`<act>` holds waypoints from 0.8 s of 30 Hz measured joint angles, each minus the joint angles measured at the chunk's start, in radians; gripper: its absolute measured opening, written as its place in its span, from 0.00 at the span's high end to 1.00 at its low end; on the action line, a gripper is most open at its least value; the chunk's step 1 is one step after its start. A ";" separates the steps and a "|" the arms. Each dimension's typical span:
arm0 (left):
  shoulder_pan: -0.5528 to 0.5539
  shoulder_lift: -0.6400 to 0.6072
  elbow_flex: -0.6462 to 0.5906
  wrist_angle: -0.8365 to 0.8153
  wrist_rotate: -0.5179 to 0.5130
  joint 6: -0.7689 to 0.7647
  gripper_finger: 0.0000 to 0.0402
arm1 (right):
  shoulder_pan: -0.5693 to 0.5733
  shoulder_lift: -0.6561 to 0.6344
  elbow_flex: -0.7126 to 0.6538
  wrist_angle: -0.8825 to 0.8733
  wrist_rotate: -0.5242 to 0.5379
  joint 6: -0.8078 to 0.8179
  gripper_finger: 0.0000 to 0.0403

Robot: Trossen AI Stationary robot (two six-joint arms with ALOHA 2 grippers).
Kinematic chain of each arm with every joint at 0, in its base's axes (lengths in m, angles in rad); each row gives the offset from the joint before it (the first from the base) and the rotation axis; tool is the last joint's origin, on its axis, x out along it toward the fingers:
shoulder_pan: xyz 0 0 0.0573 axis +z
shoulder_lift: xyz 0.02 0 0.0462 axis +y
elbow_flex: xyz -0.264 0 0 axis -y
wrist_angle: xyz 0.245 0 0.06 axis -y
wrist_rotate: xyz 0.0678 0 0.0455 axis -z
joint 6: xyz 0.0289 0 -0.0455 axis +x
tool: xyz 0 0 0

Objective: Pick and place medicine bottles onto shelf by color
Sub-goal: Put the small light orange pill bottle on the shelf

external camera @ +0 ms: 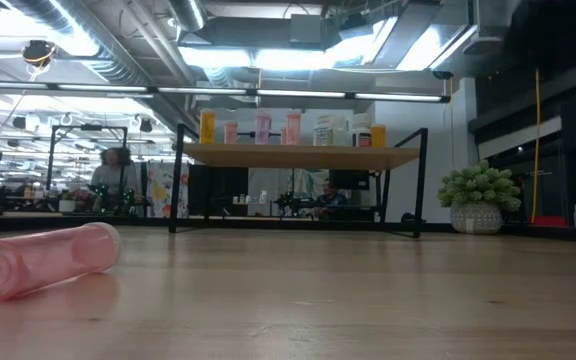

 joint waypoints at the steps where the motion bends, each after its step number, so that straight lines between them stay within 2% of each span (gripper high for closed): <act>1: -0.028 0.005 0.000 -0.018 -0.037 -0.064 0.59 | 0.017 0.000 0.017 0.003 0.027 -0.017 0.43; 6: -0.141 0.073 0.000 -0.085 -0.189 -0.367 0.59 | 0.097 0.000 0.085 0.002 0.157 -0.097 0.43; 10: -0.179 0.173 0.000 -0.081 -0.270 -0.615 0.59 | 0.142 0.000 0.100 0.007 0.211 -0.096 0.43; 15: -0.190 0.332 0.000 -0.083 -0.256 -0.851 0.59 | 0.165 0.000 0.093 -0.002 0.214 -0.020 0.43; 18: -0.190 0.412 0.000 -0.076 -0.190 -0.969 0.59 | 0.169 0.000 0.093 -0.009 0.214 0.007 0.43; 21: -0.184 0.469 0.000 -0.065 -0.136 -1.060 0.59 | 0.169 0.000 0.093 -0.009 0.214 0.006 0.43; 24: -0.180 0.512 0.000 -0.080 -0.143 -1.180 0.59 | 0.168 0.000 0.093 -0.009 0.214 0.005 0.43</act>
